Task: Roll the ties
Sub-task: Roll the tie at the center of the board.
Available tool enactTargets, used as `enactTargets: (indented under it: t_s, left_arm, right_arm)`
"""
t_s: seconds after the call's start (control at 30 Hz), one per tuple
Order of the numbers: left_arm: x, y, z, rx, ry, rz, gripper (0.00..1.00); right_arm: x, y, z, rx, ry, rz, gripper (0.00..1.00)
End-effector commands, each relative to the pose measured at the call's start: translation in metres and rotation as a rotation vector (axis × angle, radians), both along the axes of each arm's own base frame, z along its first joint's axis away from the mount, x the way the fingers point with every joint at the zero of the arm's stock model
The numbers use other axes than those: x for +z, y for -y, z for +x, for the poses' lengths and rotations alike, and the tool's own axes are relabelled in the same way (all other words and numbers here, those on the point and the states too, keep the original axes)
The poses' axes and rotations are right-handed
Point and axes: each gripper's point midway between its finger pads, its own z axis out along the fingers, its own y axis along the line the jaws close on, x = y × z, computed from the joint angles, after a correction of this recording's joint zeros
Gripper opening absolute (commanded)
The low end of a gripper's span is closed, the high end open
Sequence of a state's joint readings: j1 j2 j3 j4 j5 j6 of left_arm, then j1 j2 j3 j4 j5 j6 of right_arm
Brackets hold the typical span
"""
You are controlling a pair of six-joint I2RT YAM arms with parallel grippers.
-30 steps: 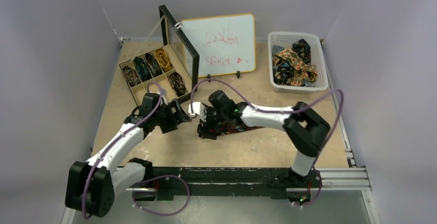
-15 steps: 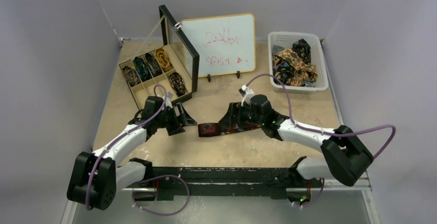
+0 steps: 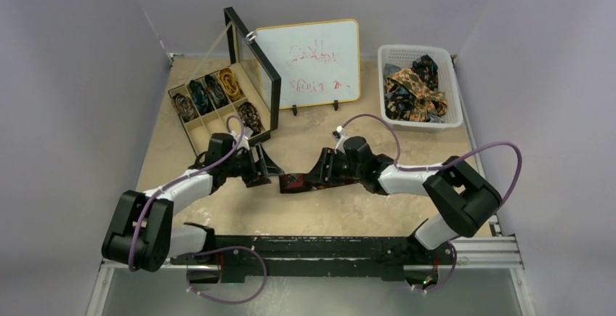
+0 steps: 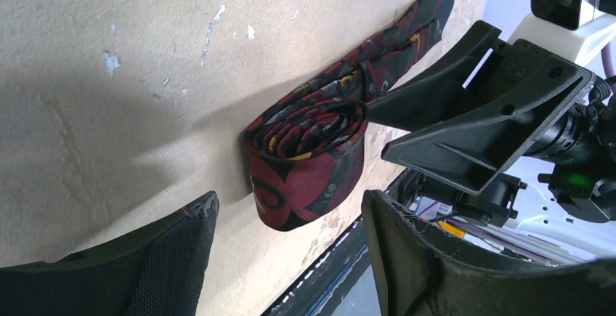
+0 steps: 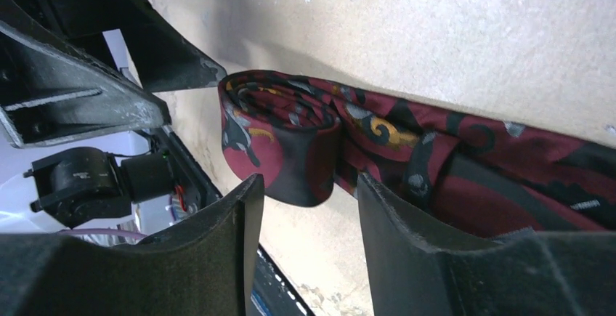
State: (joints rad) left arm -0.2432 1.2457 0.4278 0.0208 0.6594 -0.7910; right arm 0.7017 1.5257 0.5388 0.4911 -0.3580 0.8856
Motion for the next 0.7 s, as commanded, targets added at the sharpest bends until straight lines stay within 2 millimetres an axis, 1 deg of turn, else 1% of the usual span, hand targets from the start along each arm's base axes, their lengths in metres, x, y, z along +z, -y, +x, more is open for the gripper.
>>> enactTargets:
  t_s: [0.0,0.13,0.2,0.33,0.53,0.67]
  left_arm:
    - [0.007,0.006,0.006,-0.048,0.068,-0.042,0.69]
    - [0.003,0.007,0.004,-0.057,0.06,-0.049,0.67]
    - [0.0,0.008,0.003,-0.064,0.057,-0.051,0.66]
    - [-0.002,0.008,0.0,-0.075,0.052,-0.052,0.65]
    - [-0.004,0.009,-0.005,-0.092,0.054,-0.068,0.65]
    - [-0.002,0.011,-0.008,-0.114,0.06,-0.09,0.65]
  right_arm:
    - [0.026,-0.018,0.02,-0.012,0.048,0.067,0.51]
    - [0.016,-0.02,0.025,-0.012,0.035,0.044,0.45]
    - [0.007,-0.02,0.024,-0.008,0.016,0.026,0.4]
    - [0.0,-0.021,0.022,0.002,-0.001,0.022,0.34]
    - [-0.006,-0.022,0.023,0.003,-0.011,0.01,0.3]
    - [-0.012,-0.02,0.026,-0.005,-0.018,-0.001,0.3]
